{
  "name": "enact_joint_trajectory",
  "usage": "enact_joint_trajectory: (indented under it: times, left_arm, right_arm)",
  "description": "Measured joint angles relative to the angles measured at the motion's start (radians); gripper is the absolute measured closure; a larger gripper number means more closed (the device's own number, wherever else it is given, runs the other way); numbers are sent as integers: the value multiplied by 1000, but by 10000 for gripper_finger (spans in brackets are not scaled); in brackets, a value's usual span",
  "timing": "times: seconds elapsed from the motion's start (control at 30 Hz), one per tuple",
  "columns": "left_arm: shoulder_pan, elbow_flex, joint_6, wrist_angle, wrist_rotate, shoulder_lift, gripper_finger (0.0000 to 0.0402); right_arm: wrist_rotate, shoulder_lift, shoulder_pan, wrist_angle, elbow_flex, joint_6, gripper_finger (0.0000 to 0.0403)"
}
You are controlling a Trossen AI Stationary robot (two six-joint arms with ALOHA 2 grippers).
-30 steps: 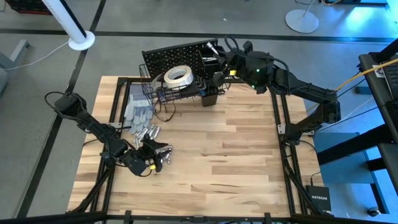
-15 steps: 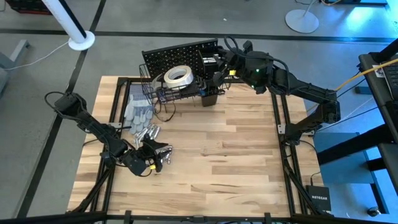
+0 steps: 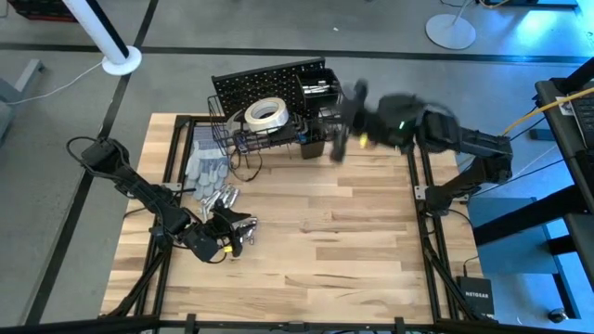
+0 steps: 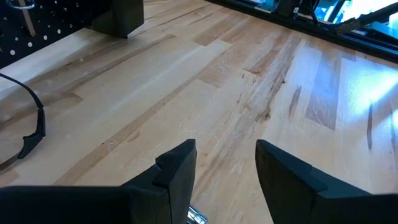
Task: Hang tools onto peg board
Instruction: Put the socket into the top black bin on the pegboard
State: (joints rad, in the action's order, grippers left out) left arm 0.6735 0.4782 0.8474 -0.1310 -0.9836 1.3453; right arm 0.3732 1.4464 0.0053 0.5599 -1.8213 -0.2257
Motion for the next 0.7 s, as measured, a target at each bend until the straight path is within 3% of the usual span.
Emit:
enact_joint_trajectory:
  times: [0.17,0.3,0.4,0.57,0.7]
  left_arm:
    - [1,0,15,1,8,0,245]
    - [1,0,10,2,8,0,245]
    - [0,0,10,6,8,0,245]
    - [-18,0,10,13,8,0,245]
    - [-30,0,10,17,8,0,245]
  right_arm:
    - [-89,10,141,124,115,69,251]
    - [-98,13,234,16,346,120,251]
    - [-101,13,277,-217,558,147,251]
    - [-99,54,288,-766,909,148,251]
    - [-65,163,254,-1071,1023,189,251]
